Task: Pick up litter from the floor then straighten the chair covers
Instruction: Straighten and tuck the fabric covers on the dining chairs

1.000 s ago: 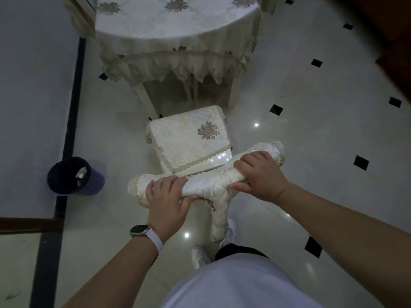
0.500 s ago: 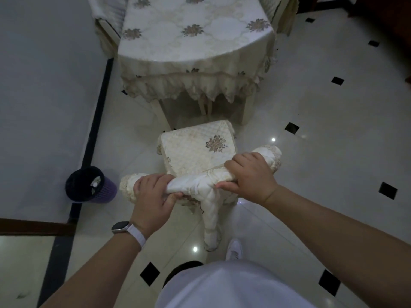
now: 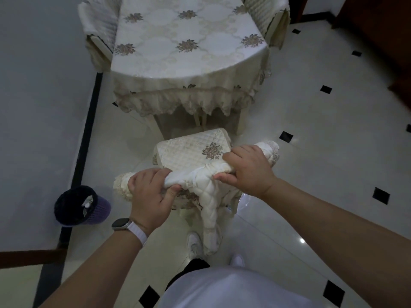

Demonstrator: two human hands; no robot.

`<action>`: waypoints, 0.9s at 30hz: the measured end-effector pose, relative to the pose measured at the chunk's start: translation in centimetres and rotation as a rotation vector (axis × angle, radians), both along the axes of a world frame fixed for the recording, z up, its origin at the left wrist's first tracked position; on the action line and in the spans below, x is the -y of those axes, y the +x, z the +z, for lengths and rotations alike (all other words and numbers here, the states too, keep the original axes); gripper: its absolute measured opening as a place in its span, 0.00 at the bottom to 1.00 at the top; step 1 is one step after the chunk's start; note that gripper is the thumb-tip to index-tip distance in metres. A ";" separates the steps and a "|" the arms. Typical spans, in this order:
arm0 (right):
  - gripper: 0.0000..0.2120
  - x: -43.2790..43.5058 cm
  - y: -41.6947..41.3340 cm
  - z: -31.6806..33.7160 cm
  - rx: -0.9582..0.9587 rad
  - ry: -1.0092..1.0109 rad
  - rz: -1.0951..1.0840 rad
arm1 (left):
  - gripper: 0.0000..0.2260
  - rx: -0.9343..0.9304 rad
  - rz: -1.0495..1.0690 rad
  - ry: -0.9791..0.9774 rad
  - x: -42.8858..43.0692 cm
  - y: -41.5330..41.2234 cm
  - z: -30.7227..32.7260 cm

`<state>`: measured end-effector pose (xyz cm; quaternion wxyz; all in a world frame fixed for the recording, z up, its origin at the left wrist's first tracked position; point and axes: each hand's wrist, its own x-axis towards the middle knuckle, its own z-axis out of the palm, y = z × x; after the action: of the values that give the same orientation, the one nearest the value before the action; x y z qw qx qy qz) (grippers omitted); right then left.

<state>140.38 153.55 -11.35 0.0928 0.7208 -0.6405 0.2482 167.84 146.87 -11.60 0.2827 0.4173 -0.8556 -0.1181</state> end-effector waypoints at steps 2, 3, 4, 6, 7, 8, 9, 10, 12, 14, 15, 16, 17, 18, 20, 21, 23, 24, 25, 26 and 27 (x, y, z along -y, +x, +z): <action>0.33 1.0 -0.4 0.0 0.006 -0.003 -0.002 | 0.25 -0.006 -0.009 -0.005 1.1 -0.5 0.1; 0.33 1.5 -0.5 -0.1 0.010 -0.006 -0.007 | 0.25 -0.009 -0.013 0.002 1.8 -0.7 0.1; 0.33 2.0 -0.6 -0.2 0.009 -0.009 -0.018 | 0.25 -0.012 -0.018 0.004 2.5 -0.9 0.0; 0.33 3.1 -0.8 -0.3 -0.007 0.002 -0.045 | 0.25 -0.014 -0.033 -0.001 4.1 -1.2 0.0; 0.34 3.8 -0.9 -0.3 -0.015 0.017 -0.055 | 0.26 -0.015 -0.040 -0.002 4.9 -1.3 0.0; 0.34 4.4 -0.9 -0.2 -0.018 0.031 -0.065 | 0.26 -0.013 -0.048 -0.001 5.7 -1.4 0.0; 0.34 5.0 -1.0 -0.1 -0.019 0.042 -0.075 | 0.26 -0.009 -0.055 0.000 6.6 -1.5 0.0; 0.35 5.6 -1.1 -0.1 -0.019 0.051 -0.085 | 0.25 -0.004 -0.061 0.004 7.4 -1.6 0.0; 0.36 6.9 -1.2 0.1 -0.023 0.071 -0.105 | 0.23 0.001 -0.070 0.008 9.1 -1.9 0.0; 0.36 8.1 -1.4 0.3 -0.021 0.088 -0.124 | 0.21 0.013 -0.066 0.007 10.6 -2.1 0.2; 0.36 8.8 -1.5 0.4 -0.013 0.094 -0.126 | 0.20 0.021 -0.067 0.011 11.3 -2.3 0.3; 0.35 9.3 -1.6 0.5 -0.008 0.095 -0.122 | 0.20 0.026 -0.072 0.017 11.9 -2.4 0.4; 0.35 9.9 -1.8 0.5 -0.006 0.092 -0.117 | 0.21 0.028 -0.079 0.022 12.5 -2.6 0.5; 0.35 10.4 -2.0 0.6 -0.008 0.089 -0.116 | 0.22 0.025 -0.085 0.024 13.0 -2.9 0.6; 0.35 11.3 -2.5 0.8 -0.009 0.088 -0.123 | 0.22 0.009 -0.085 0.010 14.0 -3.3 0.7; 0.34 11.9 -2.7 1.1 -0.004 0.083 -0.126 | 0.21 0.002 -0.078 -0.004 14.5 -3.5 0.9; 0.33 13.1 -2.9 1.8 0.013 0.080 -0.124 | 0.20 0.005 -0.072 -0.012 15.7 -4.2 1.3; 0.33 13.6 -3.2 2.0 0.017 0.082 -0.120 | 0.19 0.008 -0.074 -0.014 16.2 -4.4 1.4; 0.33 14.2 -3.5 2.1 0.015 0.076 -0.116 | 0.19 0.006 -0.075 -0.019 16.7 -4.6 1.5; 0.33 14.7 -3.8 2.1 0.010 0.060 -0.112 | 0.19 0.001 -0.072 -0.025 17.1 -4.7 1.6; 0.33 15.3 -4.1 2.0 0.005 0.037 -0.106 | 0.19 -0.002 -0.068 -0.032 17.5 -4.8 1.8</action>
<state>136.25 138.28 -9.32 0.0909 0.6869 -0.6824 0.2329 163.00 129.39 -9.83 0.2861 0.3832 -0.8708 -0.1141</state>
